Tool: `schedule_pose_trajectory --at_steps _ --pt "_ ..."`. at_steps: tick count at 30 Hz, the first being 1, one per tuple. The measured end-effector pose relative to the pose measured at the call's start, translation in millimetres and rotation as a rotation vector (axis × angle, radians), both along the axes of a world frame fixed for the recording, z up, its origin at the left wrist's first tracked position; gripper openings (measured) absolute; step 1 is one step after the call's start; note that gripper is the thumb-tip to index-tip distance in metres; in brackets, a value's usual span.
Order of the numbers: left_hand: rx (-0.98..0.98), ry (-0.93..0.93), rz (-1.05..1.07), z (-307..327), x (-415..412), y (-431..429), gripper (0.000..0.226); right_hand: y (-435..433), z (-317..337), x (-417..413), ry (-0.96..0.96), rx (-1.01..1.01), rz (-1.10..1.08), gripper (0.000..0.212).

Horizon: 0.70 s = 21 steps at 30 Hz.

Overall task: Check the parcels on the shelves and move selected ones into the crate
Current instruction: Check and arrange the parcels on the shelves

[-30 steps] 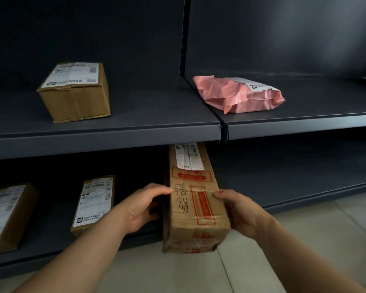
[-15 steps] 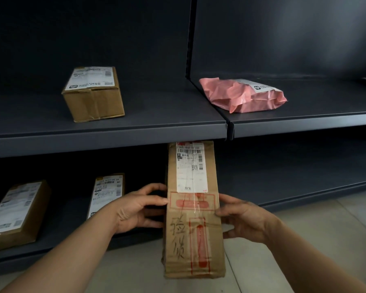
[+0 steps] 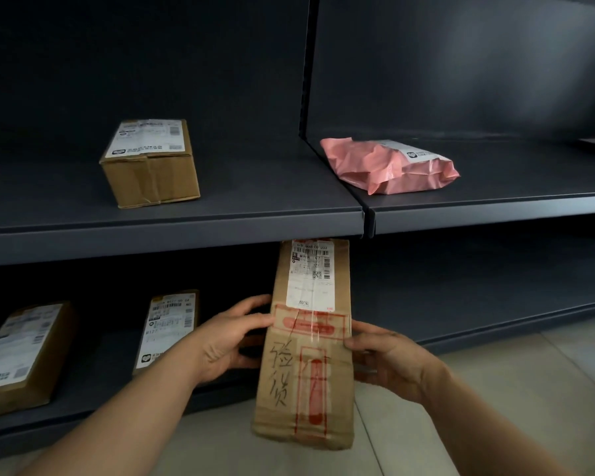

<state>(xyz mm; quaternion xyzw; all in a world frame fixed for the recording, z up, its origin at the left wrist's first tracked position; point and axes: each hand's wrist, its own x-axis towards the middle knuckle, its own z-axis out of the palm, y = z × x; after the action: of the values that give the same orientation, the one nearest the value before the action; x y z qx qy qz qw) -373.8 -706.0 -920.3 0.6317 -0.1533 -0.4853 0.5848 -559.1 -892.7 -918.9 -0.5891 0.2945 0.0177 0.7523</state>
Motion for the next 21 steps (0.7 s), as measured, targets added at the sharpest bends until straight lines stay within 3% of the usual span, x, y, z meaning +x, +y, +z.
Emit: schedule_pose_trajectory --at_steps 2,6,12,17,21 --pt "0.005 -0.048 0.048 -1 -3 -10 0.066 5 2 6 -0.042 -0.04 -0.058 0.029" --pt "-0.06 -0.041 0.105 -5 -7 -28 0.055 6 -1 18 -0.08 -0.097 -0.213 0.026" --pt "-0.099 -0.078 0.123 -13 -8 -48 0.057 -7 -22 27 -0.111 -0.043 -0.334 0.031" --pt "-0.16 -0.061 0.174 -23 -2 -58 0.072 -22 -41 39 -0.177 -0.016 -0.375 0.047" --pt "-0.176 0.032 0.231 -29 -2 -58 0.058 -21 -44 41 -0.184 -0.077 -0.379 0.058"
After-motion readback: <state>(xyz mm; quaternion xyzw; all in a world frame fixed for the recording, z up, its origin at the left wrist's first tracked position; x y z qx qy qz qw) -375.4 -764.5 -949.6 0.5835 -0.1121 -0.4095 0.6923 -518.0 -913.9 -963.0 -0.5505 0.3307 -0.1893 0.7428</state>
